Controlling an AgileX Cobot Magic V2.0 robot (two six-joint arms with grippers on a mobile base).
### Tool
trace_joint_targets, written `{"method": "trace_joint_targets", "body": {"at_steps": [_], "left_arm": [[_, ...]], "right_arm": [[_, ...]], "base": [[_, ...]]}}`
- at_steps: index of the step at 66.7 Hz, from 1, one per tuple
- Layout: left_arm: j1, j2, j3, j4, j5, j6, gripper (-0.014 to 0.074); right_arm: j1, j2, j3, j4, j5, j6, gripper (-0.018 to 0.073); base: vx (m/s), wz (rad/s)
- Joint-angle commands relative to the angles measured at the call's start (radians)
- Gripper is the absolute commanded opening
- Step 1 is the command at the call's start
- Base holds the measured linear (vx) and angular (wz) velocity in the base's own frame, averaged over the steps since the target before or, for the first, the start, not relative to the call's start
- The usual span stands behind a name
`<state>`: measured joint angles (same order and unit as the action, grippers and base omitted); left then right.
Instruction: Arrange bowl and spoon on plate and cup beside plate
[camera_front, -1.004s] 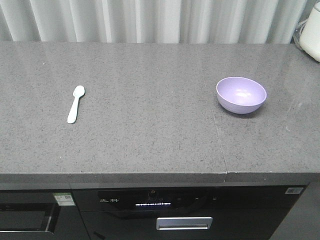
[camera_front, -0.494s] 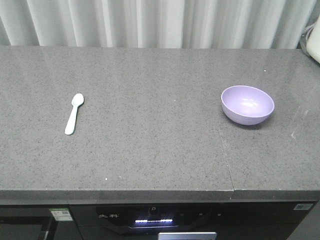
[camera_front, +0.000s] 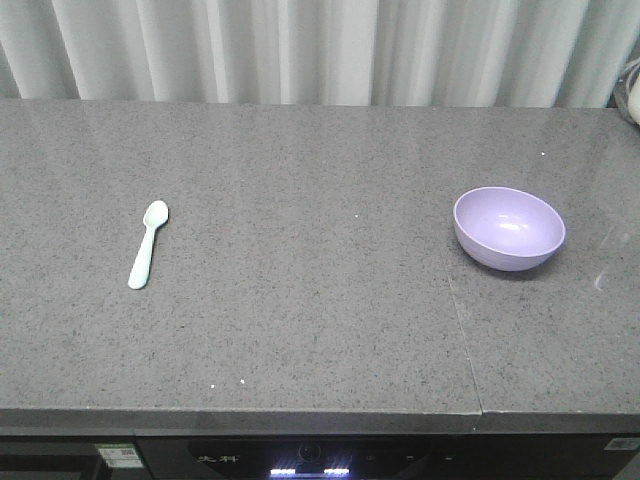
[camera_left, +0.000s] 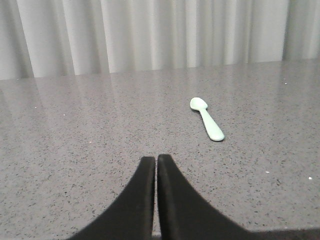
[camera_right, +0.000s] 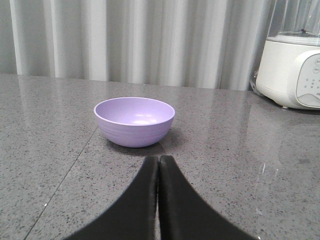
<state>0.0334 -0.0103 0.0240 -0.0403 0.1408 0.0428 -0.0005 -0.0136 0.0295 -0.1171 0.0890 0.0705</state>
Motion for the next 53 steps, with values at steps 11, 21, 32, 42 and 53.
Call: {"method": "trace_joint_targets", "body": {"at_steps": [11,21,32,42,53], "left_arm": [[-0.005,-0.015,-0.019,-0.001,-0.069,-0.009,-0.0006],[-0.005,-0.015,-0.019,-0.001,-0.069,-0.009,-0.0006],[-0.005,-0.015,-0.019,-0.001,-0.069,-0.009,-0.0006],[-0.005,-0.015,-0.019,-0.001,-0.069,-0.009,-0.0006],[-0.005,-0.015,-0.019,-0.001,-0.069,-0.009,-0.0006]], "right_arm": [[-0.005,-0.006,0.008,-0.006,-0.071,-0.004,-0.0006],[-0.005,-0.006,0.008,-0.006,-0.07,-0.004,-0.0006],[-0.005,-0.006,0.008,-0.006,-0.07,-0.004,-0.0006],[-0.005,-0.006,0.008,-0.006,-0.07,-0.004,-0.0006],[-0.005,-0.006,0.008,-0.006,-0.07,-0.004,-0.0006]], "base": [[0.05,0.01],[0.05,0.01],[0.05,0.01],[0.05,0.01],[0.05,0.01]]}}
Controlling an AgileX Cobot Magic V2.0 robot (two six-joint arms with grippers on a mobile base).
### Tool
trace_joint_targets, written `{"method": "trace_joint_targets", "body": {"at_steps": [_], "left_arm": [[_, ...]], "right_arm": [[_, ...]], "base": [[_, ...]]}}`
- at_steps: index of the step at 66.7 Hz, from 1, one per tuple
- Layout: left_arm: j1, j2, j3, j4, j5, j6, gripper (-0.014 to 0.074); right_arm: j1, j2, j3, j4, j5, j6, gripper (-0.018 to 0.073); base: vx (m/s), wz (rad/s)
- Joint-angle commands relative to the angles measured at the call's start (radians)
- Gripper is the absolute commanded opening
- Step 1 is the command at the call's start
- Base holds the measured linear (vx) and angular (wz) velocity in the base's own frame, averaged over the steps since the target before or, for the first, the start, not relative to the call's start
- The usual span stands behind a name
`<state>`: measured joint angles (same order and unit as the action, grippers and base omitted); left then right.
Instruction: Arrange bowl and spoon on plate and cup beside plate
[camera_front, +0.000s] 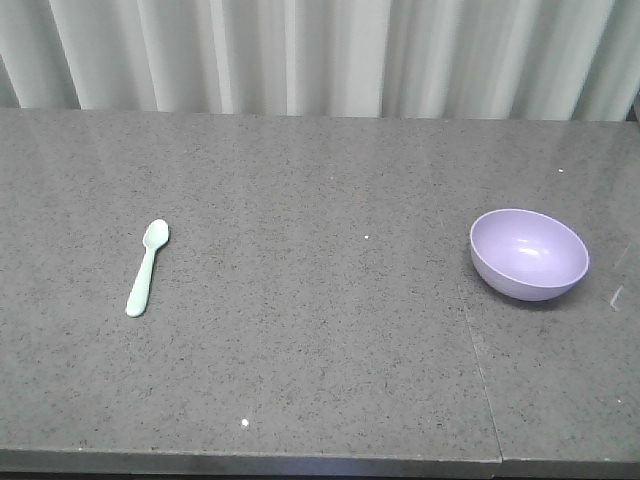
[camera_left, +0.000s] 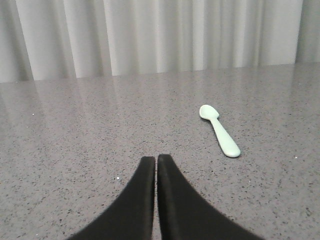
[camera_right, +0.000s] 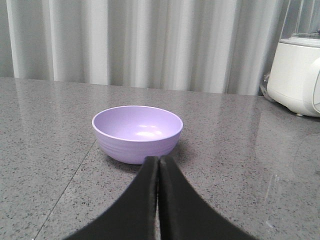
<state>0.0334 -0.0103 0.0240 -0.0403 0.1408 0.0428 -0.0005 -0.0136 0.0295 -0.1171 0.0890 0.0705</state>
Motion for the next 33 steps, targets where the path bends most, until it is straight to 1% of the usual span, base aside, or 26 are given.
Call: {"method": "trace_joint_targets", "body": {"at_steps": [1,33], "left_arm": [[-0.005,-0.015,-0.019,-0.001,-0.069,-0.009,-0.0006],[-0.005,-0.015,-0.019,-0.001,-0.069,-0.009,-0.0006]], "right_arm": [[-0.005,-0.006,0.008,-0.006,-0.07,-0.004,-0.0006],[-0.005,-0.006,0.008,-0.006,-0.07,-0.004,-0.0006]], "base": [[0.05,0.01],[0.04,0.0]]}}
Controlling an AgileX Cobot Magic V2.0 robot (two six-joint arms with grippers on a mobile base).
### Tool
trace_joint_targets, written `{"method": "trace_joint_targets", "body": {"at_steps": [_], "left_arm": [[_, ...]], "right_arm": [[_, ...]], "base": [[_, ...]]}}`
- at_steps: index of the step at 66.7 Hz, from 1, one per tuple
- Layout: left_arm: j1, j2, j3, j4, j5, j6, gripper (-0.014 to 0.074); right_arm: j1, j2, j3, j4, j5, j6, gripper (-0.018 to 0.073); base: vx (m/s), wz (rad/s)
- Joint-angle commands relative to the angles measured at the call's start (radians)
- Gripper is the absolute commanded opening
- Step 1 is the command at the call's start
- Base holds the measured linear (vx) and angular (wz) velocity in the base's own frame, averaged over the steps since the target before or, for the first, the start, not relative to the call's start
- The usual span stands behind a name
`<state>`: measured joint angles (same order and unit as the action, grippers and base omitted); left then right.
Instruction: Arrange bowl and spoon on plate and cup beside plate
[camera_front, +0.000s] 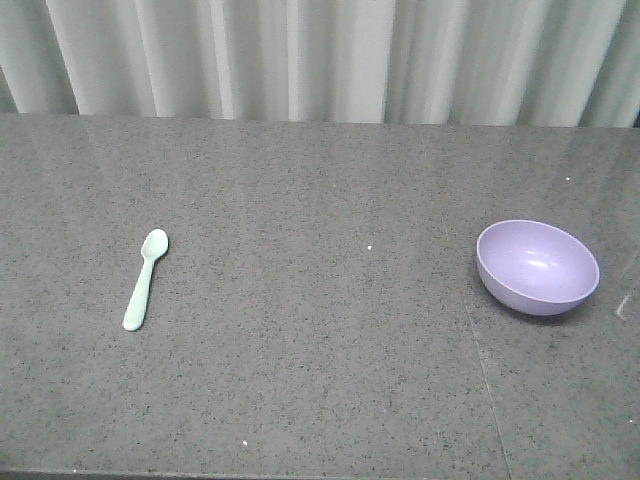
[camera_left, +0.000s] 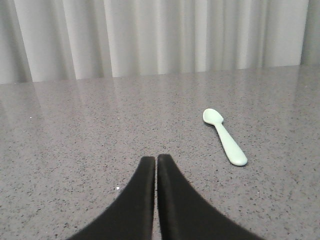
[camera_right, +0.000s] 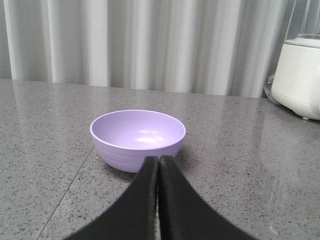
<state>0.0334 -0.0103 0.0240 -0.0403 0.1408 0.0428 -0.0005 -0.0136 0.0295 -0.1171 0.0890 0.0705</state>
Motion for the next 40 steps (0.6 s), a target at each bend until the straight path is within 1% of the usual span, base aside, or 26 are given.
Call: {"method": "trace_joint_targets", "body": {"at_steps": [1,40], "left_arm": [[-0.005,-0.015,-0.019,-0.001,-0.069,-0.009,-0.0006],[-0.005,-0.015,-0.019,-0.001,-0.069,-0.009,-0.0006]], "right_arm": [[-0.005,-0.006,0.008,-0.006,-0.07,-0.004,-0.0006],[-0.005,-0.006,0.008,-0.006,-0.07,-0.004,-0.0006]], "base": [[0.03,0.0],[0.01,0.0]]}}
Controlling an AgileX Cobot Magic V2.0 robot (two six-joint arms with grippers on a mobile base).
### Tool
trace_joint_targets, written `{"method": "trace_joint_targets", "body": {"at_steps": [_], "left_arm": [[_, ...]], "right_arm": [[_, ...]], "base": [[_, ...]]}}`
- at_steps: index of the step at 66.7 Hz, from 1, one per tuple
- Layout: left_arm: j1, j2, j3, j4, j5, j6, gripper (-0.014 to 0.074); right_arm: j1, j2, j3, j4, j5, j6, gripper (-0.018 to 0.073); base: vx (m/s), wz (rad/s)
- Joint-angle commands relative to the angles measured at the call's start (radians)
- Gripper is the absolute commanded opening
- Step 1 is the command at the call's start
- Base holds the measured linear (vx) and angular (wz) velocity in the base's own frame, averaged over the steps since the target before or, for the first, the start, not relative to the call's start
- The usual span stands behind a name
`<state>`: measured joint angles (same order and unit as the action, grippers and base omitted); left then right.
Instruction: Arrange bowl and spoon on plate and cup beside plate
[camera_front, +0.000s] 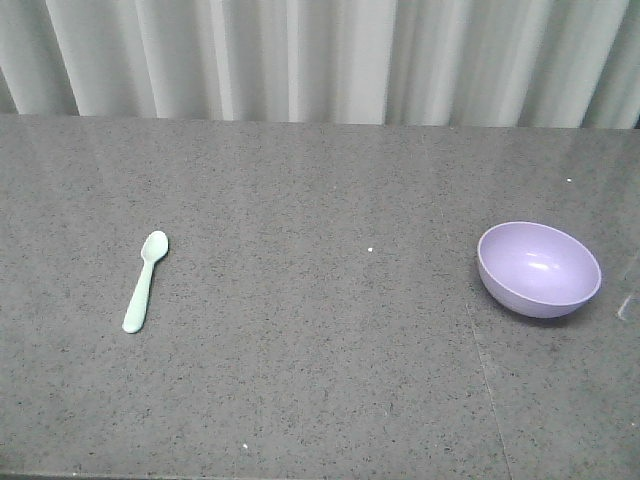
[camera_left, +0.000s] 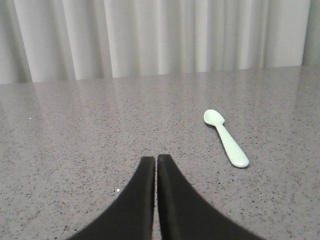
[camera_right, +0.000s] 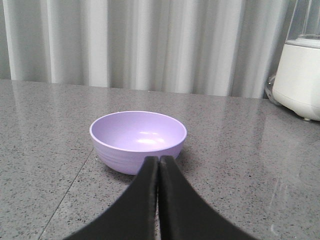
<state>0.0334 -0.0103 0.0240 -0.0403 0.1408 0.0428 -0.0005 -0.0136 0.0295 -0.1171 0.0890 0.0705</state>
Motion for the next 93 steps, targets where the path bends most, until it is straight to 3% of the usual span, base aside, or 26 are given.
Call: {"method": "trace_joint_targets", "body": {"at_steps": [1,93], "left_arm": [[-0.005,-0.015,-0.019,-0.001,-0.069,-0.009,-0.0006],[-0.005,-0.015,-0.019,-0.001,-0.069,-0.009,-0.0006]], "right_arm": [[-0.005,-0.006,0.008,-0.006,-0.07,-0.004,-0.0006],[-0.005,-0.006,0.008,-0.011,-0.071,-0.032,-0.0006]], "base": [[0.0,0.0],[0.0,0.0]]}}
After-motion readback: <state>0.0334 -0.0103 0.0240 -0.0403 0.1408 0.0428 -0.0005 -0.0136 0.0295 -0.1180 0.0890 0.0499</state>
